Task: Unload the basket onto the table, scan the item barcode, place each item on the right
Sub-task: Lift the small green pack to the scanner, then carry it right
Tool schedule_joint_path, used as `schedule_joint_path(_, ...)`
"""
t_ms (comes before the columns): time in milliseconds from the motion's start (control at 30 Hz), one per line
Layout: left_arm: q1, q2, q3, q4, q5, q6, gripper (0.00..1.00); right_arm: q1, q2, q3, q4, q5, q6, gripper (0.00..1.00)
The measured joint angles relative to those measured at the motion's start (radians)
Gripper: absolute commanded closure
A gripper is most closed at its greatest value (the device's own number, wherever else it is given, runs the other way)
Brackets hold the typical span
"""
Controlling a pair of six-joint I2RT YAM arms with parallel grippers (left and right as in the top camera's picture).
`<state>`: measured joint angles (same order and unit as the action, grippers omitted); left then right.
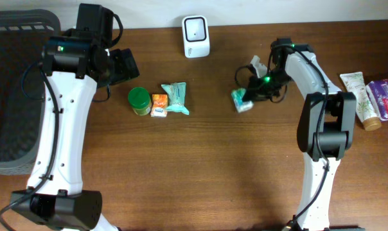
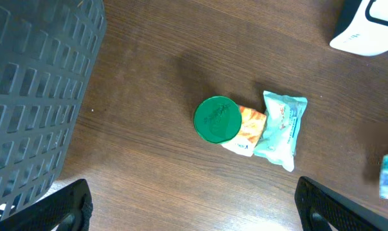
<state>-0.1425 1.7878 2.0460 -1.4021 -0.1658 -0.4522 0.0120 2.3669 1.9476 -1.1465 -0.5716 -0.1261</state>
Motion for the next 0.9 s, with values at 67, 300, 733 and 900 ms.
schedule_joint_path(67,0.0,0.0,0.0,-0.001,0.0,0.0,0.01,0.011,0.002,0.138,0.11,-0.073,0.122,0.96)
schedule_joint_path(300,0.0,0.0,0.0,0.0,0.0,0.0,0.01,0.213,0.002,0.21,0.724,0.293,0.264,0.96)
schedule_joint_path(733,0.0,0.0,0.0,0.0,0.0,0.0,0.01,0.418,0.103,0.21,0.948,1.099,-0.264,0.96)
schedule_joint_path(900,0.0,0.0,0.0,-0.001,0.0,0.0,0.01,0.25,0.008,0.212,0.595,1.097,0.088,0.96)
